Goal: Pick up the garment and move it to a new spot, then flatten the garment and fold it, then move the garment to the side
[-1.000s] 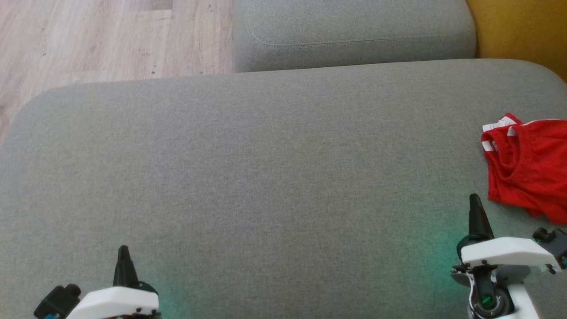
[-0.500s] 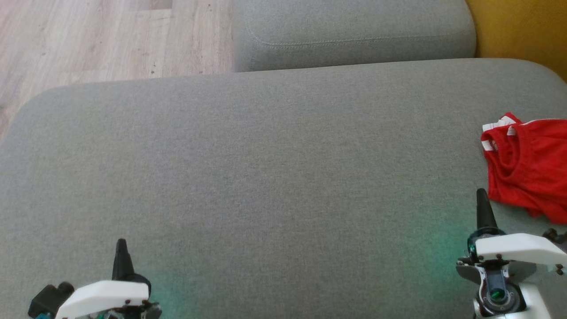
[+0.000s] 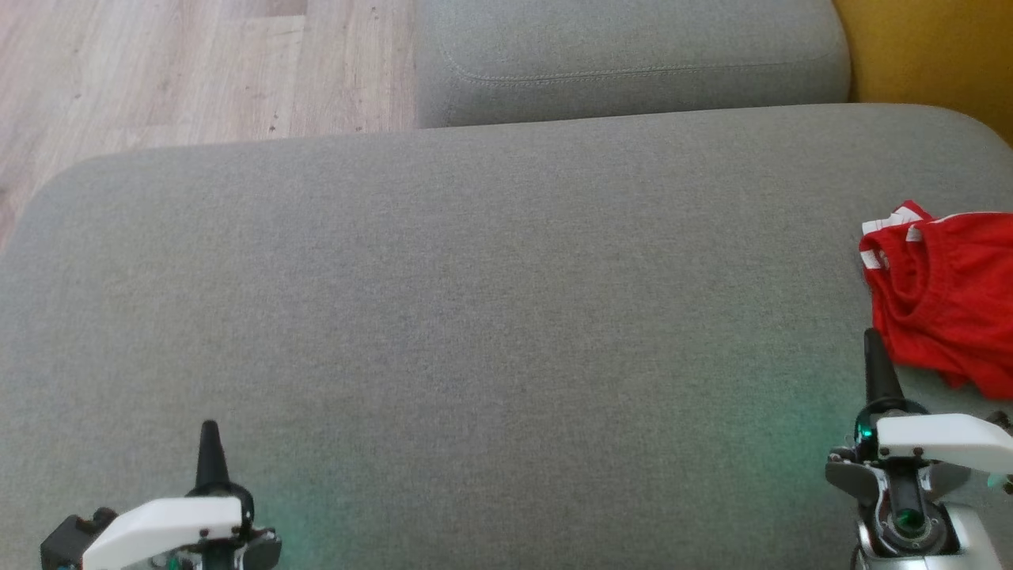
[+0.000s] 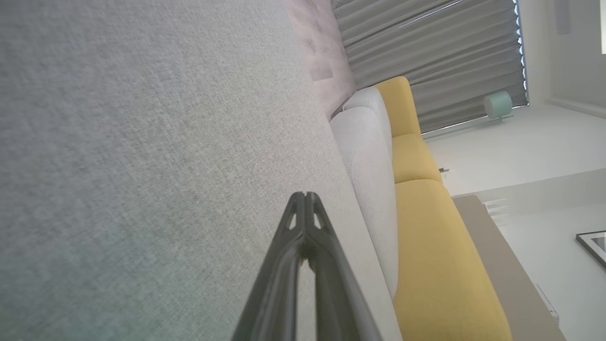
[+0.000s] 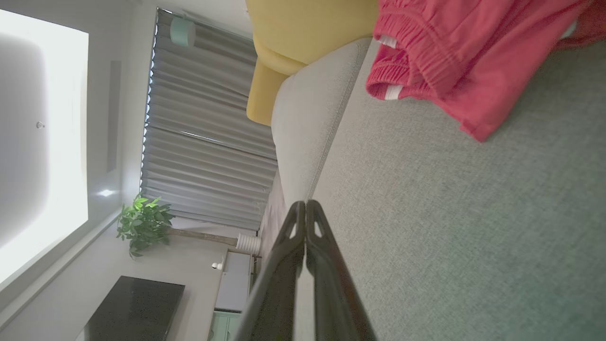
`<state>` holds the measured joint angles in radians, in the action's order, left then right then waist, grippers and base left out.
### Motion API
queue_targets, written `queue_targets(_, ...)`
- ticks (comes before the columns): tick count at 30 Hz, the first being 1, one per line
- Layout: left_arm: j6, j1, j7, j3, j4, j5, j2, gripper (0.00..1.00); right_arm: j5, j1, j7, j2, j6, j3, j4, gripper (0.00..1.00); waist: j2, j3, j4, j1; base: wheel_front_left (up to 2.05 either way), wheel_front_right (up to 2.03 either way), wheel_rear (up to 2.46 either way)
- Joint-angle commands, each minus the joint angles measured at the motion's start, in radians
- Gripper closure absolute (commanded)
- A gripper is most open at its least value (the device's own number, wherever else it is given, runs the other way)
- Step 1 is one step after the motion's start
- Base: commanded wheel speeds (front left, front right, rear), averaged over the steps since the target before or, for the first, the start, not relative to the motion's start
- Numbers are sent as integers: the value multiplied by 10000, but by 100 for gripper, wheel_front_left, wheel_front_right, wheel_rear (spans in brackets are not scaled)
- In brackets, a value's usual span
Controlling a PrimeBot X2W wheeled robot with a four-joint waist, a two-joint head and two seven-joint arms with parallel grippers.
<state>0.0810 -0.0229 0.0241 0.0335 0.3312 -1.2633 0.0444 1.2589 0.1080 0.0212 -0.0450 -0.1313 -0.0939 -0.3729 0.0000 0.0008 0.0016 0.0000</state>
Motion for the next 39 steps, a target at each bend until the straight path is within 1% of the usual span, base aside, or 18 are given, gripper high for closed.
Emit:
queue_targets(1,96,-605,64,334,-404,-259,47,100,290,155,117,-44,4,122,459,100,0,1,0,0,0,0,0)
queue_targets(29,497,-853,890,801,-857,-3455,58,100,3496,-1,921,-53,6,-200,1281,100,0,23,-16,0,0,0,0)
queue_targets(39,497,-853,890,801,-858,-3455,58,100,3497,-1,921,-53,6,-200,1281,100,0,23,-16,0,0,0,0)
